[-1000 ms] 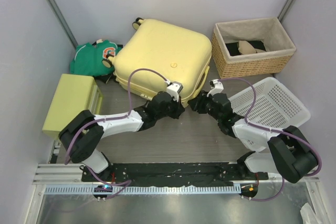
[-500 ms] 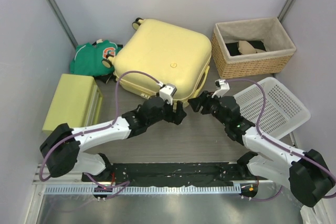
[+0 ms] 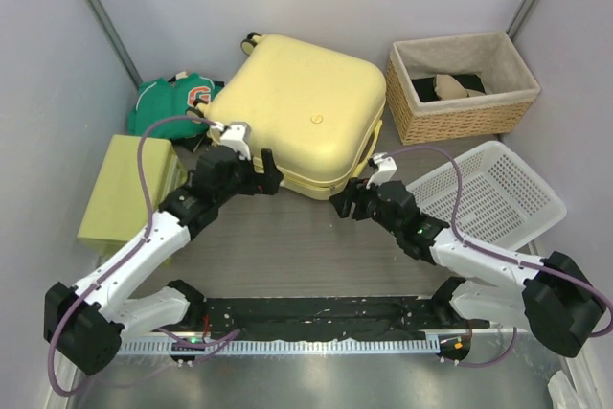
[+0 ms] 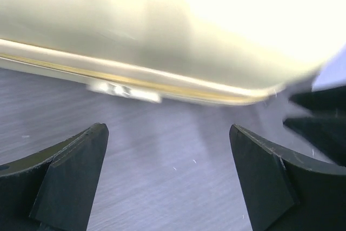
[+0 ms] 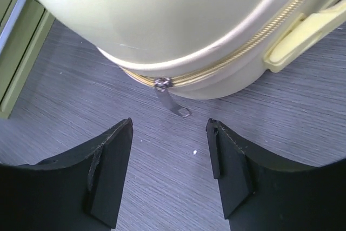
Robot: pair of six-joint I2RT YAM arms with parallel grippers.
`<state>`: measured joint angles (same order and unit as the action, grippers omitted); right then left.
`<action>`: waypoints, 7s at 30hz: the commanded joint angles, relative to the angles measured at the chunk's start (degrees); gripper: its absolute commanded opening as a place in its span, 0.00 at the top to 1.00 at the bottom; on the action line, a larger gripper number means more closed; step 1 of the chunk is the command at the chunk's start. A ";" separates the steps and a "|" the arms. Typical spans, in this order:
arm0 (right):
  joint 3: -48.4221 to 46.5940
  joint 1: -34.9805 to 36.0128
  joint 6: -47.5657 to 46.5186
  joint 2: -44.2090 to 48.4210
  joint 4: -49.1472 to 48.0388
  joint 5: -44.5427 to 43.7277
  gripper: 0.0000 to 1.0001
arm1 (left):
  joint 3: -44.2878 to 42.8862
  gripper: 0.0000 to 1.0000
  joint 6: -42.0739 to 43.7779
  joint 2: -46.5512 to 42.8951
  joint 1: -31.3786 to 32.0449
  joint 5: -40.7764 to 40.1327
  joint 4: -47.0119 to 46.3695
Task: Open, take out, and arrange the luggage
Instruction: Unzip the luggage at the center of the board.
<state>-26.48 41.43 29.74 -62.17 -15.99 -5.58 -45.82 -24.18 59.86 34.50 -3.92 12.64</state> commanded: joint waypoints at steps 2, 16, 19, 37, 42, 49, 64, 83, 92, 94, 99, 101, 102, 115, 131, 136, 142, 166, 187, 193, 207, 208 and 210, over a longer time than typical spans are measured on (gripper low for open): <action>-6.39 4.53 -5.39 -2.86 1.66 -9.17 0.37 | -9.80 0.01 -1.65 -0.88 -9.27 9.00 11.70; -16.23 9.02 -8.91 -15.61 6.14 -19.28 0.46 | -17.28 0.00 4.06 2.46 -18.59 14.64 17.33; -16.85 9.11 -8.29 -16.75 6.50 -20.60 0.57 | -16.32 0.00 4.50 2.55 -19.21 14.56 16.71; -16.59 8.76 -8.99 -14.56 8.87 -25.53 0.99 | -12.27 0.00 3.18 4.57 -25.45 16.93 15.04; -14.92 6.48 -10.49 -12.10 8.26 -22.20 0.99 | -12.10 0.00 2.74 5.71 -26.41 17.63 14.78; -11.05 -0.29 -9.52 -7.79 5.62 -11.04 0.99 | -11.92 0.00 2.65 6.24 -26.68 16.76 14.78; -12.10 -17.34 -11.71 -9.37 3.86 8.04 0.99 | -11.83 0.00 2.92 6.94 -27.03 15.61 15.22; -19.57 -19.81 -14.53 -11.57 10.53 5.85 0.98 | -19.39 0.00 2.39 12.48 -28.09 18.87 15.39; -23.70 -20.86 -15.59 -8.42 17.72 -0.47 0.83 | -17.90 0.01 1.42 13.18 -29.31 19.83 14.25; -25.28 -21.04 -15.50 -6.92 19.32 -1.36 0.64 | -17.63 0.01 1.51 12.66 -29.23 20.10 13.90; -27.66 -21.91 -15.06 -5.68 21.96 -4.34 0.38 | -17.81 0.01 1.60 12.13 -29.32 21.15 13.99; -28.27 -23.31 -14.62 -7.25 22.14 -4.52 0.36 | -17.46 0.01 1.51 11.78 -29.40 21.59 14.07; -28.62 -23.76 -14.01 -9.44 22.31 -4.44 0.36 | -17.20 0.01 1.60 11.51 -29.32 21.68 14.25; -29.24 -28.25 -7.07 -22.28 12.13 4.61 0.44 | -15.53 0.03 3.09 7.56 -29.40 20.09 14.87; -34.34 -28.33 -5.92 -37.14 8.08 6.97 0.45 | -13.95 0.07 1.25 8.96 -29.31 24.13 12.76; -34.96 -28.33 -6.18 -40.39 8.25 8.57 0.47 | -13.59 0.09 -0.86 10.46 -28.26 24.76 11.62; -30.22 -28.34 -4.08 -38.47 6.33 7.61 0.49 | -11.75 0.10 -4.11 8.09 -27.82 23.26 8.19; -22.83 -32.55 3.66 -36.88 0.43 13.14 0.50 | -11.13 0.09 -2.18 6.33 -27.82 21.77 9.59; -17.38 -34.75 8.58 -31.88 -11.43 18.24 0.64 | -11.04 0.08 -1.83 5.89 -27.82 21.50 9.86; -18.16 -34.75 6.83 -28.62 -9.59 15.43 0.60 | -11.04 0.08 -1.83 5.97 -27.91 21.85 9.86; -25.29 -34.66 2.34 -34.77 -5.81 13.94 0.58 | -10.69 0.08 -2.09 6.15 -27.82 21.94 9.68; -25.72 -34.75 2.17 -34.95 -5.90 13.85 0.58 | -10.78 0.08 -2.09 6.24 -27.82 21.94 9.68; -26.16 -34.66 1.73 -35.73 -5.37 13.76 0.58 | -10.78 0.08 -2.18 6.41 -27.82 22.12 9.68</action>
<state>-49.87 6.66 33.69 -96.82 -21.17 9.54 -56.66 -26.61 67.31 6.48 18.00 23.83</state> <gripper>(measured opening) 0.420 0.918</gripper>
